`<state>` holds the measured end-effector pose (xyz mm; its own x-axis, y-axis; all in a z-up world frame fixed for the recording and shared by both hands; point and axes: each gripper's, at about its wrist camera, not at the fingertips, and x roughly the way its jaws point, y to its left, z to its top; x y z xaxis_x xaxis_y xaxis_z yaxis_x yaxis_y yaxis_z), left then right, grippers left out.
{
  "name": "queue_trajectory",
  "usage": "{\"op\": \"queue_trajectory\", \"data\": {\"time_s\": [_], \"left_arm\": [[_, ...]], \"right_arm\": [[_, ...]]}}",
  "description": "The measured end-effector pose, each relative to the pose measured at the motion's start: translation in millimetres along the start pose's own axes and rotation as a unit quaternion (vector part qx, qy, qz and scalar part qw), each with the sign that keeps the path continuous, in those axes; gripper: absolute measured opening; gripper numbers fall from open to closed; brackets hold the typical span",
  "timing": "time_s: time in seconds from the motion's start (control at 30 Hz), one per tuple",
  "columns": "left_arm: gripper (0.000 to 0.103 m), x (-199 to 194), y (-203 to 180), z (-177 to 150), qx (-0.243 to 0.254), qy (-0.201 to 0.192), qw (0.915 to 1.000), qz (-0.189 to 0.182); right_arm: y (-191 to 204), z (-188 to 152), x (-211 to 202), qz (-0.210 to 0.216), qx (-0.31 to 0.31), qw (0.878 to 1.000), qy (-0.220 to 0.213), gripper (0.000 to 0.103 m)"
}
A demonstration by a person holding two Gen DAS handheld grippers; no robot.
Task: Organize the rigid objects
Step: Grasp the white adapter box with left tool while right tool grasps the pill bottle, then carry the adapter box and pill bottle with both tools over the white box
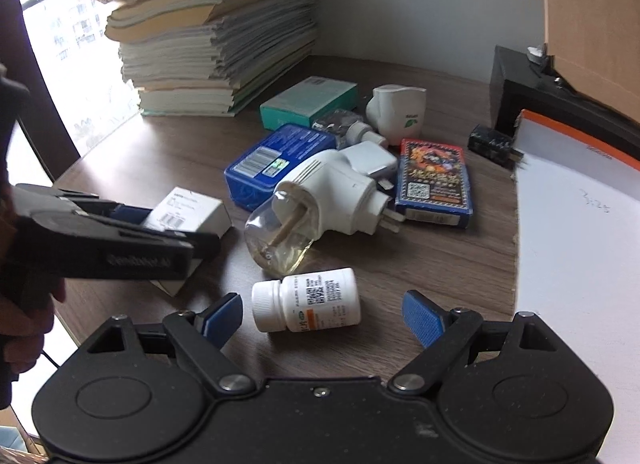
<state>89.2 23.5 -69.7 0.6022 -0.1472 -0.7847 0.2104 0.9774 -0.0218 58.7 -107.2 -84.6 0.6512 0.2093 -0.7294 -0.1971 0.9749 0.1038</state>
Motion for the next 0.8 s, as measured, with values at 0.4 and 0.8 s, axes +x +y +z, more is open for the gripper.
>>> {"op": "queue_trajectory", "data": {"time_s": [0.4,0.8], "left_arm": [[0.060,-22.4,11.2,-4.3,-0.037,-0.008,0.9993,-0.002],[0.060,-54.4,-9.3,-0.6,-0.063,-0.026,0.9976,-0.014]], "right_arm": [[10.0,8.2,17.9,-0.011,-0.012,1.000,0.019,0.070],[-3.1,25.3,-35.8,-0.039,0.023,0.999,0.004,0.070]]}}
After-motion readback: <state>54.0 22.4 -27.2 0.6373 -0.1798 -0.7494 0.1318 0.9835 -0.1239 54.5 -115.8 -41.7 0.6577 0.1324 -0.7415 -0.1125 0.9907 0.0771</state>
